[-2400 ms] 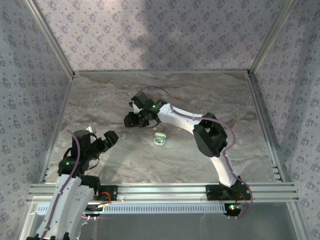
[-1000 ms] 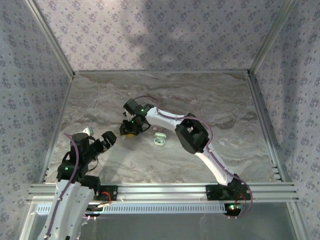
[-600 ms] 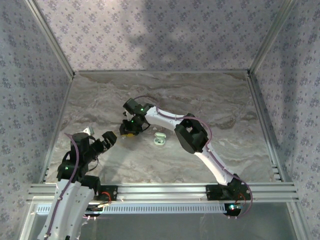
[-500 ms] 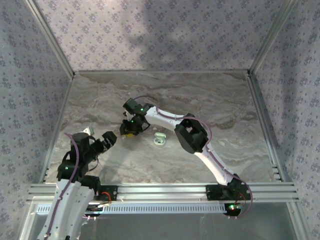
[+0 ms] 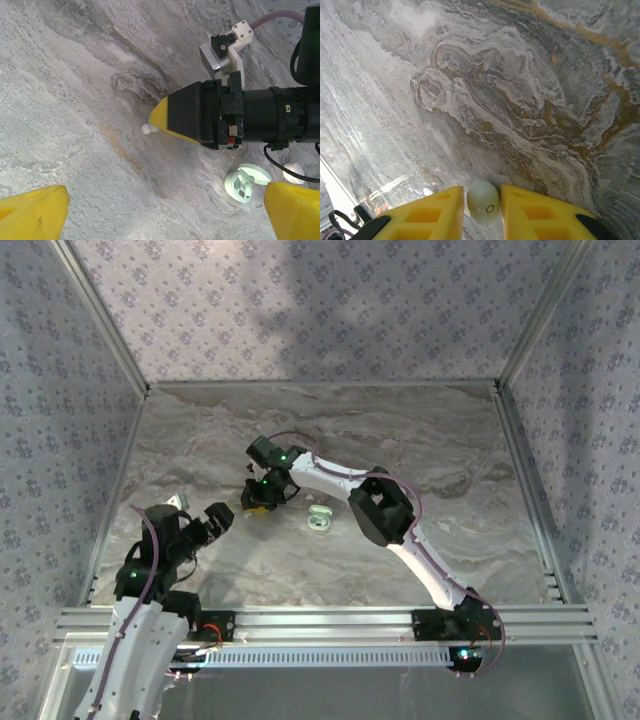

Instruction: Insert the wireless bluetooth earbuds into the charging case

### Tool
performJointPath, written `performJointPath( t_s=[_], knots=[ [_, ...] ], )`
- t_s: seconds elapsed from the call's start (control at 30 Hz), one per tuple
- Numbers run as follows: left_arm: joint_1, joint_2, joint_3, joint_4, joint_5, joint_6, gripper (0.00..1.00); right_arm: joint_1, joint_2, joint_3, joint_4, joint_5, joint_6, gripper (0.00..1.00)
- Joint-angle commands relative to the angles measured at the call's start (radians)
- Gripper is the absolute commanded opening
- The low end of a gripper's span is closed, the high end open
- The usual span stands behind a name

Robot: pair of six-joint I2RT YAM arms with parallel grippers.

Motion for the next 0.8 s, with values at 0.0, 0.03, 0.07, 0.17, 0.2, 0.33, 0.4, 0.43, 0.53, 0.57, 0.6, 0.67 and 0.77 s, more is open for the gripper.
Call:
performJointPath(
  t_s=[0.0, 0.03, 0.07, 0.17, 0.2, 0.33, 0.4, 0.43, 0.53, 0.57, 0.6, 0.67, 0.77],
  knots=[
    [0.003, 0.003, -0.004, 0.029, 0.023, 0.017, 1.00, 0.015, 0.052, 0.025, -0.007, -0.014, 0.008, 0.24],
    [0.003, 0.003, -0.004, 0.028, 0.024, 0.015, 1.00, 0.015, 0.051, 0.026, -0.007, -0.012, 0.009, 0.23],
    [0.002, 0.004, -0.004, 0.028, 0.023, 0.016, 1.00, 0.017, 0.050, 0.026, -0.008, -0.010, 0.009, 0.22],
    [0.003, 0.003, -0.004, 0.028, 0.026, 0.014, 1.00, 0.017, 0.043, 0.024, -0.009, -0.006, 0.009, 0.19],
    [0.003, 0.004, -0.004, 0.026, 0.027, 0.014, 1.00, 0.017, 0.038, 0.023, -0.007, -0.005, 0.009, 0.19],
    [0.003, 0.003, -0.004, 0.024, 0.029, 0.014, 1.00, 0.015, 0.019, 0.017, -0.007, 0.002, 0.009, 0.19],
    [0.003, 0.003, -0.002, 0.022, 0.028, 0.013, 1.00, 0.014, 0.002, 0.003, 0.002, 0.006, 0.009, 0.18],
    [0.003, 0.003, -0.001, 0.022, 0.028, 0.013, 1.00, 0.012, -0.008, -0.006, 0.010, 0.009, 0.011, 0.18],
    [0.003, 0.003, 0.001, 0.019, 0.030, 0.011, 1.00, 0.008, -0.049, -0.043, 0.023, 0.011, 0.014, 0.18],
    [0.003, 0.003, 0.000, 0.019, 0.030, 0.011, 1.00, 0.007, -0.063, -0.056, 0.048, 0.017, 0.014, 0.18],
    [0.003, 0.003, 0.002, 0.018, 0.029, 0.012, 1.00, 0.006, -0.077, -0.068, 0.058, 0.020, 0.014, 0.18],
    [0.003, 0.003, 0.002, 0.018, 0.030, 0.011, 1.00, 0.002, -0.102, -0.092, 0.069, 0.027, 0.015, 0.18],
    [0.003, 0.003, 0.005, 0.016, 0.032, 0.011, 1.00, -0.003, -0.137, -0.131, 0.084, 0.034, 0.012, 0.18]
  ],
)
